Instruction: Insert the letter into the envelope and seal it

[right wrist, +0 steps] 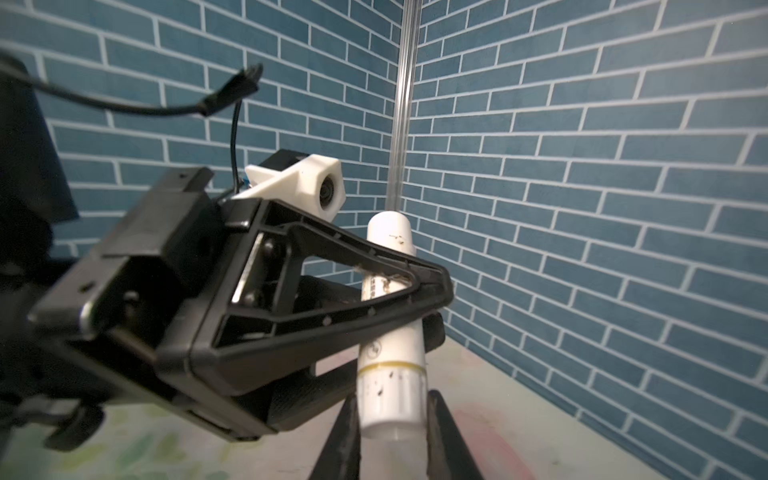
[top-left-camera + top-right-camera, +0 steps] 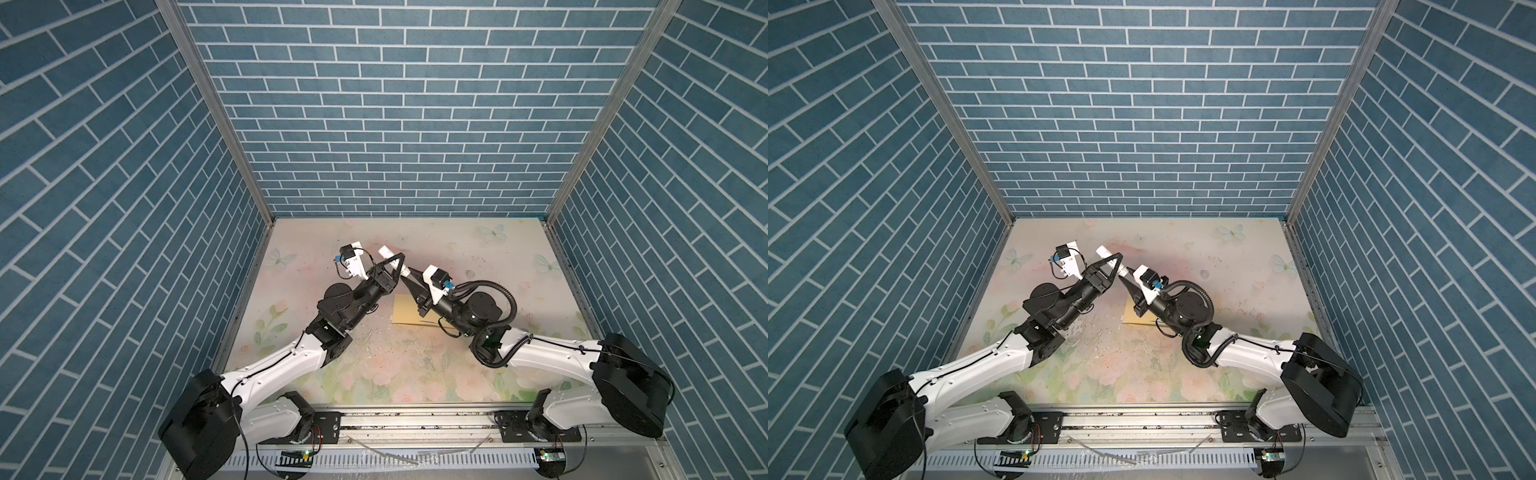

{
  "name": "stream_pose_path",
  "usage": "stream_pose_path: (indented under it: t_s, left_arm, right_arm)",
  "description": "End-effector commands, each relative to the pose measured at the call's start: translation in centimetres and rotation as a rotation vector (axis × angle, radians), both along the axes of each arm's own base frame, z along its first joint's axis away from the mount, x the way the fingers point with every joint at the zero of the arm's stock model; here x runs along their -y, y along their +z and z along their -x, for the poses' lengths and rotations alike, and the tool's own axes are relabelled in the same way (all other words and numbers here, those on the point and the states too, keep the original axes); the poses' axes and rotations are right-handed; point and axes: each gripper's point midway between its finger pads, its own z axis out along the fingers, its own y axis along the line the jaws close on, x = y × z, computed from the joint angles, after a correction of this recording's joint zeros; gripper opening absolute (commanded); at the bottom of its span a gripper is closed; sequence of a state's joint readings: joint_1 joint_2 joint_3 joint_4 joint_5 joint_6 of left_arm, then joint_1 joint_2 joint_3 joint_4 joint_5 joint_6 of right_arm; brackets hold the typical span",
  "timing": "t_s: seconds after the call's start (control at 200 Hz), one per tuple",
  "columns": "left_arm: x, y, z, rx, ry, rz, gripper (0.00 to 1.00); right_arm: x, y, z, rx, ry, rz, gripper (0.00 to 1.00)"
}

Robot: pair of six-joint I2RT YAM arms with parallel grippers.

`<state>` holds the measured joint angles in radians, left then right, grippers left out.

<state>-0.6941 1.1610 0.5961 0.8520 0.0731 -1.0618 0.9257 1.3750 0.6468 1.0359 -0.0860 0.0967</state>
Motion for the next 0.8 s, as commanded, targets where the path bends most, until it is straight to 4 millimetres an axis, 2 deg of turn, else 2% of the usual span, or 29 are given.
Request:
stream_pose_path:
  t_s: [0.0,0.27,0.395,0.45,0.545,0.625,0.725,0.795]
  left_arm:
    - [0.3,-0.1,0.4,0.036,-0.02,-0.024,0.0]
    - [0.4,0.4,0.7,0.081,-0.02,-0.054,0.0]
    - [0.4,0.3,0.7,0.08,-0.014,-0.069,0.0]
    - [0.3,0.4,0.7,0.079,-0.011,-0.066,0.0]
    - [0.2,0.3,0.7,0.072,-0.007,-0.066,0.0]
    - [0.1,0.2,0.6,0.051,-0.002,-0.068,0.0]
    - [0.1,-0.3,0.4,0.008,0.001,-0.08,0.0]
    - [0.2,-0.6,0.3,-0.019,0.001,-0.094,0.0]
  right_arm:
    - [4.0,5.8,-2.5,-0.225,0.024,-0.384,0.0]
    - [3.6,6.4,-3.5,-0.507,0.276,-0.576,0.0]
    - [2.7,6.2,-3.6,-0.548,0.343,-0.581,0.0]
    - [2.4,6.0,-3.6,-0.549,0.348,-0.564,0.03]
    - [2.3,5.5,-3.6,-0.513,0.316,-0.515,0.12]
    - [2.5,4.8,-3.4,-0.431,0.253,-0.421,0.26]
    - [3.3,3.4,-3.3,-0.269,0.11,-0.247,0.43]
    - [3.9,2.8,-2.3,-0.097,0.012,-0.116,0.53]
